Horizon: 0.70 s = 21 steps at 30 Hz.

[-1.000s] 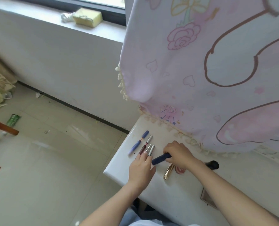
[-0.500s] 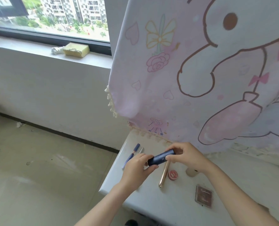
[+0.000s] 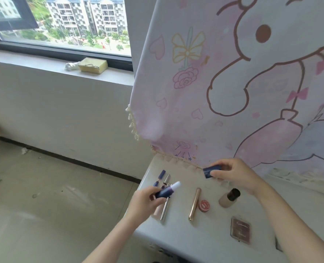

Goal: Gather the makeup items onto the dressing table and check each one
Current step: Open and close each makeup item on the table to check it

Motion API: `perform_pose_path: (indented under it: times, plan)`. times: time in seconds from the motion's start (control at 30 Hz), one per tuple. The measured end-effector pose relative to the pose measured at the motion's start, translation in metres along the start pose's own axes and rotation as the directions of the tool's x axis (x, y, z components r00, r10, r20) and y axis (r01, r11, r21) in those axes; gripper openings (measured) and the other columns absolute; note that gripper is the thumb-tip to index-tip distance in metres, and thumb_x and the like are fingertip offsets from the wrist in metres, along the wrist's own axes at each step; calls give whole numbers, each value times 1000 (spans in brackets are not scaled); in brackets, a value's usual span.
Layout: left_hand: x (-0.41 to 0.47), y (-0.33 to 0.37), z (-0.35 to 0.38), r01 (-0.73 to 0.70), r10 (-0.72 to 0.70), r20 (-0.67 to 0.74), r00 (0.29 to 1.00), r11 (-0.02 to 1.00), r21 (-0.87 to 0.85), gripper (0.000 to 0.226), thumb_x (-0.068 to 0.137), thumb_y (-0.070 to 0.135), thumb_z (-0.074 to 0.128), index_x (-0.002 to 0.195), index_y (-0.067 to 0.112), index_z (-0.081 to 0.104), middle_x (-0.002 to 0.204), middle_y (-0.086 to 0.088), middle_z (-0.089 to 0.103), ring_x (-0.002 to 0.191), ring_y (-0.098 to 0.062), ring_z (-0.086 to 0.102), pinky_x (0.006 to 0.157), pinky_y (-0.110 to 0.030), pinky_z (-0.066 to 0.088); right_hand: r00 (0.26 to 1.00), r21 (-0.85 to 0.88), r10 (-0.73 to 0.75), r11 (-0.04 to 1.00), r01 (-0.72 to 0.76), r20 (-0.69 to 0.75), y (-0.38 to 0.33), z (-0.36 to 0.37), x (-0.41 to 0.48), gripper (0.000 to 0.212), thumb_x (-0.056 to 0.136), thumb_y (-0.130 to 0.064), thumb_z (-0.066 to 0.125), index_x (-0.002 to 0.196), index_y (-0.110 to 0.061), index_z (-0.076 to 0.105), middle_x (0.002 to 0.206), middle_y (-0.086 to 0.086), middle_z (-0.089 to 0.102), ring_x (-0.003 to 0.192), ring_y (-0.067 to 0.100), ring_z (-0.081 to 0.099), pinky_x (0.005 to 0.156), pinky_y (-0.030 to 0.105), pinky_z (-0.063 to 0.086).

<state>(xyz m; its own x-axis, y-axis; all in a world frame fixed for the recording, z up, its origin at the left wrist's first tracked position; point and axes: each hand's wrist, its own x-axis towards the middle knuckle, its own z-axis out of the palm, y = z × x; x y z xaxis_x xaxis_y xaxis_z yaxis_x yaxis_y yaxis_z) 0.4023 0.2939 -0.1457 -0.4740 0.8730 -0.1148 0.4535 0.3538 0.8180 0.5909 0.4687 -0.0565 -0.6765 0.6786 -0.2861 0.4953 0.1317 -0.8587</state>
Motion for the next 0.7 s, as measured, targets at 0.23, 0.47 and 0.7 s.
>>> perform_pose_path:
  times: [0.23,0.47,0.7]
  plan:
    - [4,7,0,19,-33,-67,997,980,-196,27,75,5,70,77,32,65,64,14,62,57,2,48,56,-6,37,998,7,-16,1000,15,54,-11,14,0,17,81,-4,65,79,-21,68,71,0,67,56,3,58,57,8,47]
    - [4,18,18,26,-30,-9,999,949,-316,18,79,4,67,89,19,67,58,8,48,51,-1,42,52,-5,35,998,42,-24,999,22,62,-3,31,-1,14,82,-4,63,81,-17,66,74,3,65,54,2,55,56,8,45]
    - [11,18,42,97,-72,83,994,925,-366,23,84,10,62,85,32,56,77,5,61,52,3,46,61,-8,38,1000,25,7,1000,-8,25,10,38,1,19,83,-11,65,89,-27,58,82,-6,64,55,-11,57,57,6,45]
